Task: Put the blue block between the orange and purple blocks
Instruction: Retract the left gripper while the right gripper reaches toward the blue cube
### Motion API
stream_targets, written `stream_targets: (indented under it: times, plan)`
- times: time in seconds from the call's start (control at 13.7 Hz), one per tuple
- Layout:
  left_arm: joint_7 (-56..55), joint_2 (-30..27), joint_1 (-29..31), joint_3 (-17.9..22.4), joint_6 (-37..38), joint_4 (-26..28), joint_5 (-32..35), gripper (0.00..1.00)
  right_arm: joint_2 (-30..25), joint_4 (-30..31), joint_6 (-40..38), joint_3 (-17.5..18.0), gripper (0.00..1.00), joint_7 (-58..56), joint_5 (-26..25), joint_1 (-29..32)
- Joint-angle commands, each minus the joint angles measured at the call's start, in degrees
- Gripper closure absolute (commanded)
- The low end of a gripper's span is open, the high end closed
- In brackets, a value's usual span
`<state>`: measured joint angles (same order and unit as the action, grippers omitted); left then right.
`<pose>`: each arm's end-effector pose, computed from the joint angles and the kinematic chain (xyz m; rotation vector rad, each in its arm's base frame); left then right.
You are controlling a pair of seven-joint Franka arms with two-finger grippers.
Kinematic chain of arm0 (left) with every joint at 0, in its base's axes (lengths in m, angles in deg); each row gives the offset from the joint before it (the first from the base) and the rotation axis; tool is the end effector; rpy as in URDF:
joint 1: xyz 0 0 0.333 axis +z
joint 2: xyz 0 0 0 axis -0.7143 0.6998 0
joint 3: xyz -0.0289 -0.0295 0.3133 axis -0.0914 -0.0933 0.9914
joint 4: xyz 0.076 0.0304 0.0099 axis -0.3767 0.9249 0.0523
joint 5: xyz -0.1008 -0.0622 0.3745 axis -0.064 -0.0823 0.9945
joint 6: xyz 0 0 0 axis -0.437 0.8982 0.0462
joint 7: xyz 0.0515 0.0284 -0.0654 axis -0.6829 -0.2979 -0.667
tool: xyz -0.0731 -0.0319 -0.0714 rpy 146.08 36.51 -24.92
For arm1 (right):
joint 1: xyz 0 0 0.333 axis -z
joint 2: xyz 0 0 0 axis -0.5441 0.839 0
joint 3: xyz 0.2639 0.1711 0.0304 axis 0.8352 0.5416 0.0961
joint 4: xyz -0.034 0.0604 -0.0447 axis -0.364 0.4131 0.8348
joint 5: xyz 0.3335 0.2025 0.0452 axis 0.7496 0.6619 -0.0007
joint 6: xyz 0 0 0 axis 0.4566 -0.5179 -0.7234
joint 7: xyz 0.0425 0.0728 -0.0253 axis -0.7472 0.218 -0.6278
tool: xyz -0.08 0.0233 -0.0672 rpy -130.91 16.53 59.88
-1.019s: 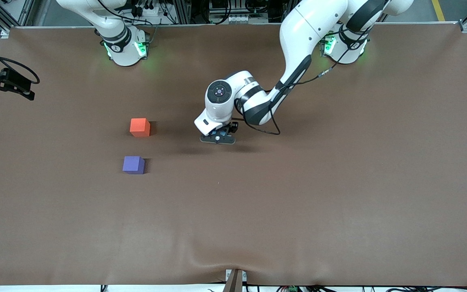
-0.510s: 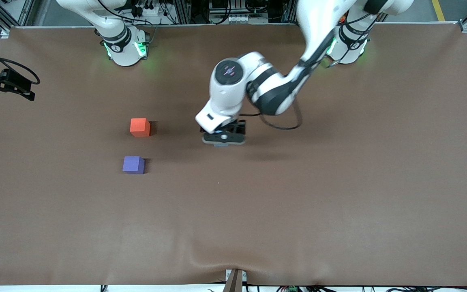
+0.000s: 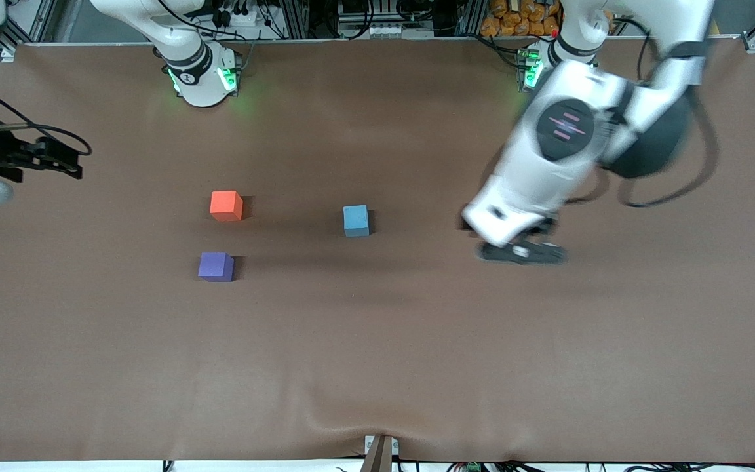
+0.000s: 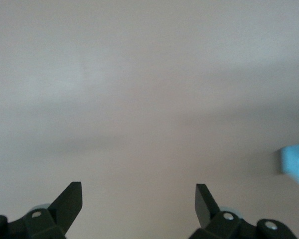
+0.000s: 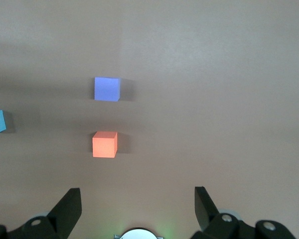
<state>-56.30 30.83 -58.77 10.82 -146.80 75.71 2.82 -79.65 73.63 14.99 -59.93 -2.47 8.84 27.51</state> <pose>0.6142 -0.2578 0.4876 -3.0584 0.2756 0.1576 0.5621 0.0231 0.6146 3.1019 0.1375 -0.2209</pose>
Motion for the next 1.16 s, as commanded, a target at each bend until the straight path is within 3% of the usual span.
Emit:
stream_targets:
  times: [0.0, 0.22, 0.44, 0.66, 0.87, 0.95, 1.09]
  plan:
    - [15.78, -1.88, 11.21, -0.92, 3.5, 2.3, -0.02, 0.0, 0.17, -0.88, -0.64, -0.15, 0.0, 0.33, 0.62, -2.53]
    - [19.16, -1.18, 20.63, -0.92, 3.15, 4.23, 0.68, 0.0, 1.14, -0.88, -0.47, -0.15, 0.0, 0.42, 1.33, -5.96]
    - [18.55, -1.87, 22.32, -0.75, 0.18, 10.71, 0.85, 0.0, 2.54, -0.88, -0.73, -0.15, 0.0, 0.42, 5.87, -7.47]
    - [17.85, -9.31, 22.41, -1.27, -9.37, 24.57, 0.85, 0.0, 4.3, -0.79, -0.56, -0.15, 0.0, 1.81, 12.21, -7.73]
    - [14.79, -19.95, 22.15, -3.11, -25.28, 43.38, 0.77, 0.0, 5.71, -0.88, 0.67, -0.23, 0.0, 7.07, 12.76, -12.02]
    - [13.47, -22.16, 22.15, -3.9, -28.89, 47.26, 0.77, 0.0, 6.23, -0.88, 1.46, -0.23, 0.0, 10.14, 12.41, -13.95]
    - [14.67, -22.97, 22.15, -4.18, -29.63, 46.09, 0.85, 0.0, 7.99, -0.88, 1.99, -0.15, 0.0, 12.19, 12.93, -15.72]
